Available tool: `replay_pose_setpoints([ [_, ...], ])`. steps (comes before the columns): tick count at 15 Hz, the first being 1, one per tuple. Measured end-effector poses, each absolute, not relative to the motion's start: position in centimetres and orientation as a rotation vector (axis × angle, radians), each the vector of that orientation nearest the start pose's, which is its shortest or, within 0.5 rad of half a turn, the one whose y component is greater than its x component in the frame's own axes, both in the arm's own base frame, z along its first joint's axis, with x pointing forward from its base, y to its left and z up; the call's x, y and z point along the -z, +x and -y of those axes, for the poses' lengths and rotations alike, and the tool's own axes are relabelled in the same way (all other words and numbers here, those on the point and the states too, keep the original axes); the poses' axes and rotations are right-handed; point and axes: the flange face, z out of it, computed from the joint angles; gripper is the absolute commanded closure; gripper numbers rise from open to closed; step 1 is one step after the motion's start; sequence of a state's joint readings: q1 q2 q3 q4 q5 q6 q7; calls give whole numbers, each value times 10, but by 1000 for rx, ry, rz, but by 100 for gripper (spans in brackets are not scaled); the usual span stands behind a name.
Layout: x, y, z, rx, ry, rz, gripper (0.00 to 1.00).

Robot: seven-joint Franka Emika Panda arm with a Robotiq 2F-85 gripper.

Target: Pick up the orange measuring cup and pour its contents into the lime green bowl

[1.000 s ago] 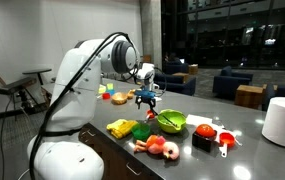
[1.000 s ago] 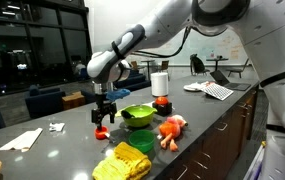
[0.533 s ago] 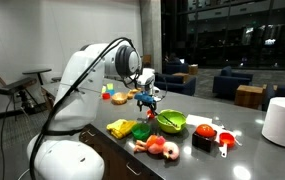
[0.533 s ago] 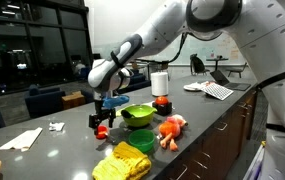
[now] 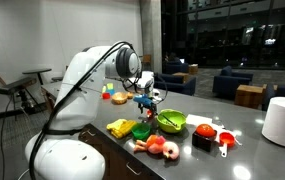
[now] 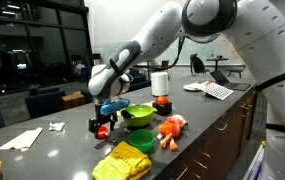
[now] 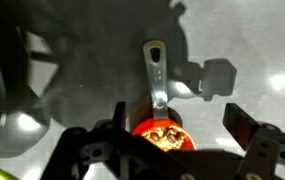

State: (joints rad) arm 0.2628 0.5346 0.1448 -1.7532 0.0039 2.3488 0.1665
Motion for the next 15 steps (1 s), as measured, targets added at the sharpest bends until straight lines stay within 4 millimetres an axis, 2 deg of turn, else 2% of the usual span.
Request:
replay_pose_setpoints([
  [5, -271, 619, -255, 59, -3061, 238, 0],
  [10, -253, 618, -251, 20, -3072, 188, 0],
  [11, -250, 618, -250, 12, -3073, 181, 25],
  [13, -247, 619, -249, 7, -3074, 174, 31],
  [15, -249, 620, -245, 8, -3077, 165, 44],
])
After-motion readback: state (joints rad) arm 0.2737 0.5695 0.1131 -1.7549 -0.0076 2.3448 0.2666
